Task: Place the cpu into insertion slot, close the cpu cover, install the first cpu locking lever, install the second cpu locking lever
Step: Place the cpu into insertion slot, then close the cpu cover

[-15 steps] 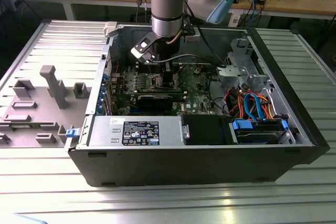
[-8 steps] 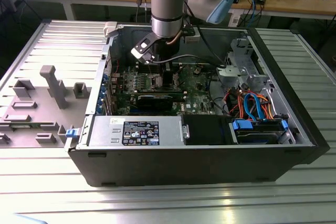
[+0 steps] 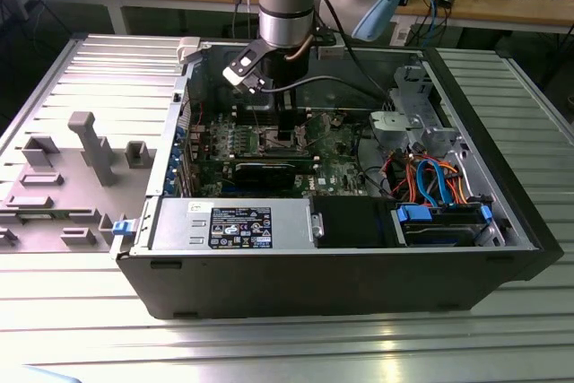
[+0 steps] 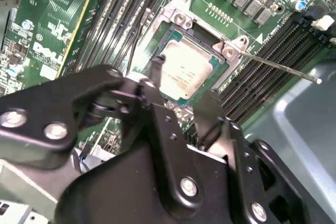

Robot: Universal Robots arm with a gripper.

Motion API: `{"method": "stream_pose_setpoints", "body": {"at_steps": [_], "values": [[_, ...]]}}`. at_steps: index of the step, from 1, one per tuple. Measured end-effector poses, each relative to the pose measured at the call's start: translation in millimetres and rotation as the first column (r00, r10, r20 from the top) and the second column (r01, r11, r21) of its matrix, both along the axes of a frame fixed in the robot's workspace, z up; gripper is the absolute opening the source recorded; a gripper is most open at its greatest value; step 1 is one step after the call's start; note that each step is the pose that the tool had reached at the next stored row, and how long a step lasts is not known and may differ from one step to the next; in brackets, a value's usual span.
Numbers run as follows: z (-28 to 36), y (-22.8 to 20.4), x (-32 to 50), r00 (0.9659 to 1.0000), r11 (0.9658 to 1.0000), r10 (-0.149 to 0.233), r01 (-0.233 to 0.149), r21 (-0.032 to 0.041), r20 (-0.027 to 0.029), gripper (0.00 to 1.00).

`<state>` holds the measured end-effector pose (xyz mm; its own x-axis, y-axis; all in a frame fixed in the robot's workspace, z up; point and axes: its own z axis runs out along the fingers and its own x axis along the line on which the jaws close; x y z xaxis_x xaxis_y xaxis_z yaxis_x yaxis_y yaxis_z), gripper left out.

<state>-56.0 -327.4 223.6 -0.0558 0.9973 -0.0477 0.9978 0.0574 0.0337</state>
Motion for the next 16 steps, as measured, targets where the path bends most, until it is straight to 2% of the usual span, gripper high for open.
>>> {"method": "stream_pose_setpoints", "body": {"at_steps": [1,3,4,7,16], "values": [[0.1,0.0,0.0,1.0000,1.0000,0.000,0.000,0.0000,0.0000,0.42],[0.3,-0.1,0.0,1.0000,1.0000,0.000,0.000,-0.0002,-0.0003,0.29],[0.2,0.0,0.0,1.0000,1.0000,0.000,0.000,-0.0002,-0.0003,0.29],[3.4,-0.1,0.0,1.0000,1.0000,0.002,-0.002,-0.0002,-0.0003,0.11],[6.2,-0.2,0.0,1.0000,1.0000,0.002,-0.002,0.0006,-0.0001,0.11]]}}
